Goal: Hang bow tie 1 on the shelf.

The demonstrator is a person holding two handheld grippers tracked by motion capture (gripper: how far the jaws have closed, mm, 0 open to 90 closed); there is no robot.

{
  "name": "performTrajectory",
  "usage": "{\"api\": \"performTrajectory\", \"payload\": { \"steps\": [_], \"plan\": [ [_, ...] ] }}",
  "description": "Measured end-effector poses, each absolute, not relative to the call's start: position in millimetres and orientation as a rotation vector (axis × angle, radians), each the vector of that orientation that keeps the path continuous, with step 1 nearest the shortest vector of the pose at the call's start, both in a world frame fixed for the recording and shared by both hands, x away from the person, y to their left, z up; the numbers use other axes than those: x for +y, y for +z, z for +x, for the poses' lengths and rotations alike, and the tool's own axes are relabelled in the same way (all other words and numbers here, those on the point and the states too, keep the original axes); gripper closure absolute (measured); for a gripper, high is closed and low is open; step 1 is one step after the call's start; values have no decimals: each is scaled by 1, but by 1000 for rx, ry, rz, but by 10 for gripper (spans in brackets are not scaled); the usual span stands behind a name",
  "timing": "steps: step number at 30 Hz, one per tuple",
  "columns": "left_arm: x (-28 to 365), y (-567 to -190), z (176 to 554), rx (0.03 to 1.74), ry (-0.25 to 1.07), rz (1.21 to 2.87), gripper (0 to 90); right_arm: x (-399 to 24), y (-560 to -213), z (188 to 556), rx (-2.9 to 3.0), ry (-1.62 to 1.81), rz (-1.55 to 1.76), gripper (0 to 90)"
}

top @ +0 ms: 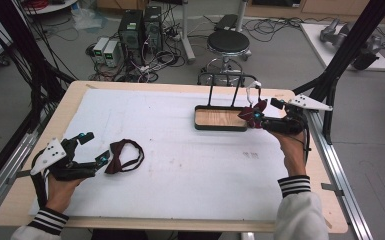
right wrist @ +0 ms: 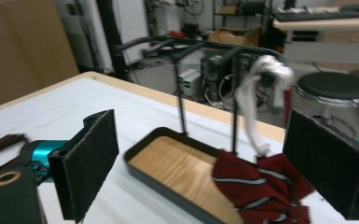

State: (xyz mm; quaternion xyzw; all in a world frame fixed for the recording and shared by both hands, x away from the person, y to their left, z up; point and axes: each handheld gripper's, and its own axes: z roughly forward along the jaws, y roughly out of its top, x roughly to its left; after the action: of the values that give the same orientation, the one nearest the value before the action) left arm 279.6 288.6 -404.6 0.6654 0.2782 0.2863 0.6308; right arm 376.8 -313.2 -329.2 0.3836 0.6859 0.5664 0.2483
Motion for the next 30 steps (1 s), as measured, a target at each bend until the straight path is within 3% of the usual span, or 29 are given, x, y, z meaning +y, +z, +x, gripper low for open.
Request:
{"api": "performTrajectory", "payload": {
  "steps": [14,30],
  "plan": [
    [286,-400,283,619,653,1525,149,-279,-337,327,1871,1652,822,95],
    [283,-404,288,619,643,1539,150,-256,-385,291,1847,1752,771,95]
  ]
}}
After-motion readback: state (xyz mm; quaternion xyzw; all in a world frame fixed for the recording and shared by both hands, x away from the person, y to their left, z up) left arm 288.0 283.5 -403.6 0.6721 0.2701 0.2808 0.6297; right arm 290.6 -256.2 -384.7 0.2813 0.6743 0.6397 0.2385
